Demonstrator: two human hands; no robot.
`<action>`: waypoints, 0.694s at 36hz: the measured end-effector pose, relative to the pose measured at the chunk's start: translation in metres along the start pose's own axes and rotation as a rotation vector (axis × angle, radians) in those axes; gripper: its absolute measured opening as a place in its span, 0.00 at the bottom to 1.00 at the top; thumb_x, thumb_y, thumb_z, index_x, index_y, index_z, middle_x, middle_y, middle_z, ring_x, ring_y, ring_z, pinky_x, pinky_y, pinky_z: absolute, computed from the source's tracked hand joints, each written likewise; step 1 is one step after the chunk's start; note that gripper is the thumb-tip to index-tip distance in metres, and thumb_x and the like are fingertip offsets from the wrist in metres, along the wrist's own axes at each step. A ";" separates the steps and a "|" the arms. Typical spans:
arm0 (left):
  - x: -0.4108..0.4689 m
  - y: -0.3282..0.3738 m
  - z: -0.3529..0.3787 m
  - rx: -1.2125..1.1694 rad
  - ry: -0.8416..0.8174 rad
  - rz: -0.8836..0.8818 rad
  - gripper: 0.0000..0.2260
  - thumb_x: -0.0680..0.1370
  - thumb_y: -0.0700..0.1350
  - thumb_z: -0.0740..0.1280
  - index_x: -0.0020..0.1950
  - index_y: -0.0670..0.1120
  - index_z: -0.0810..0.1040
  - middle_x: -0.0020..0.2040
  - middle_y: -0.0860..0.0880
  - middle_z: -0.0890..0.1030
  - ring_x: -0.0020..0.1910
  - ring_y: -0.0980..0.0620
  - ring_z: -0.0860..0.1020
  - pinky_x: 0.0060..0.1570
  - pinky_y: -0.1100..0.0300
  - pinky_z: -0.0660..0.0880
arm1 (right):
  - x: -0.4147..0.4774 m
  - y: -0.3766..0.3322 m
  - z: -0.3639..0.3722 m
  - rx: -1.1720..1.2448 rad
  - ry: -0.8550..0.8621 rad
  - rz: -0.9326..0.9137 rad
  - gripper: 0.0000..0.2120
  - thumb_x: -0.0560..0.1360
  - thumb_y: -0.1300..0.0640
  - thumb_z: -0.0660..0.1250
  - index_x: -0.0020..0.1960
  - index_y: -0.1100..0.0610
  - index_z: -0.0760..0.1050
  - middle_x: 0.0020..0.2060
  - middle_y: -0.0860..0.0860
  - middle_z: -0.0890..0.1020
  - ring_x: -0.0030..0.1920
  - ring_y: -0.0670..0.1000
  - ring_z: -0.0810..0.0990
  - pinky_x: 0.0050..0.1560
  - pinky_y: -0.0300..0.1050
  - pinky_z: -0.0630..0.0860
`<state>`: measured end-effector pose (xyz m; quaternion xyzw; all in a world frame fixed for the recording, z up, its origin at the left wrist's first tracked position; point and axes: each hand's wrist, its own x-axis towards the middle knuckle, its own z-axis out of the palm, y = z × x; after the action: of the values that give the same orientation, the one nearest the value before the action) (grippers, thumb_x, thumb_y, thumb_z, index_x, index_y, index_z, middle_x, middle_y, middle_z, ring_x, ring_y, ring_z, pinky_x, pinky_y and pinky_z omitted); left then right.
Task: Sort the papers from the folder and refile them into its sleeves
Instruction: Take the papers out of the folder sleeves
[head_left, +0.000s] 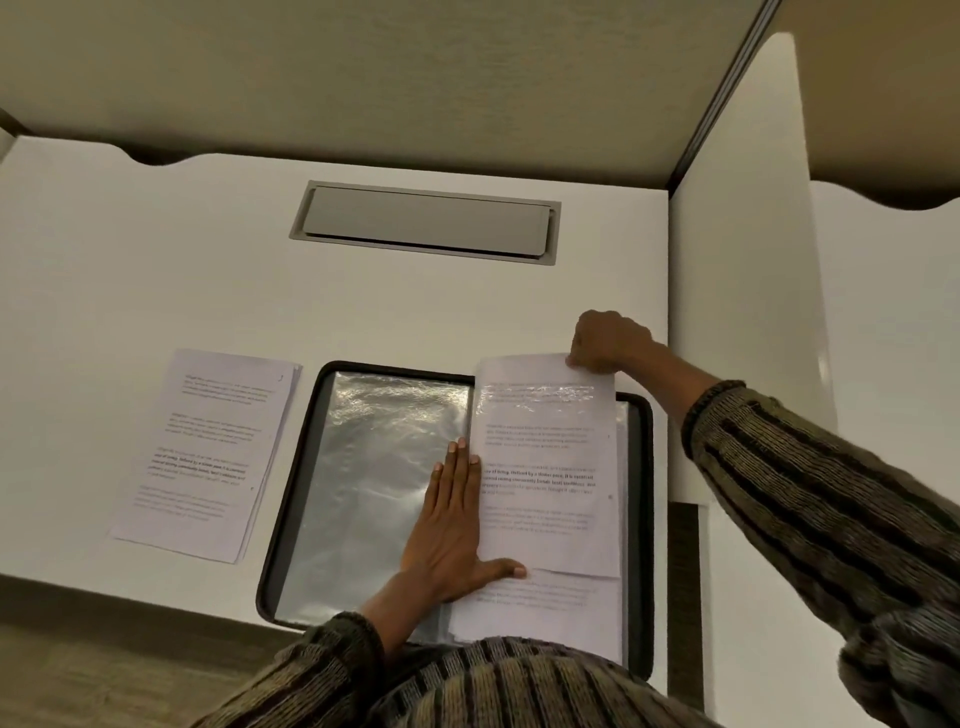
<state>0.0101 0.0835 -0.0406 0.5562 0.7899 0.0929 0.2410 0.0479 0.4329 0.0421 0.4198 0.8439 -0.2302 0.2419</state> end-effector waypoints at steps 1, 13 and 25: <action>0.000 0.001 0.000 0.006 -0.002 0.005 0.68 0.68 0.84 0.62 0.84 0.37 0.37 0.84 0.39 0.32 0.84 0.39 0.35 0.83 0.37 0.49 | 0.000 0.001 -0.001 0.006 0.050 0.016 0.14 0.76 0.50 0.73 0.58 0.56 0.78 0.53 0.53 0.80 0.54 0.59 0.81 0.53 0.50 0.77; 0.001 0.003 0.001 0.066 -0.052 0.001 0.67 0.68 0.85 0.60 0.84 0.36 0.37 0.84 0.37 0.32 0.84 0.37 0.34 0.83 0.36 0.48 | 0.004 0.008 -0.003 0.406 0.041 0.273 0.30 0.62 0.57 0.88 0.57 0.63 0.78 0.52 0.58 0.84 0.44 0.57 0.87 0.51 0.54 0.85; 0.002 0.005 0.002 0.130 -0.083 -0.007 0.67 0.69 0.84 0.59 0.83 0.36 0.32 0.82 0.37 0.29 0.83 0.37 0.31 0.83 0.38 0.46 | -0.006 0.013 -0.027 0.682 0.619 0.035 0.11 0.68 0.55 0.81 0.39 0.50 0.78 0.41 0.50 0.85 0.44 0.55 0.84 0.44 0.55 0.84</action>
<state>0.0149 0.0867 -0.0404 0.5714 0.7854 0.0175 0.2375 0.0561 0.4525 0.0640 0.5388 0.7452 -0.3543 -0.1695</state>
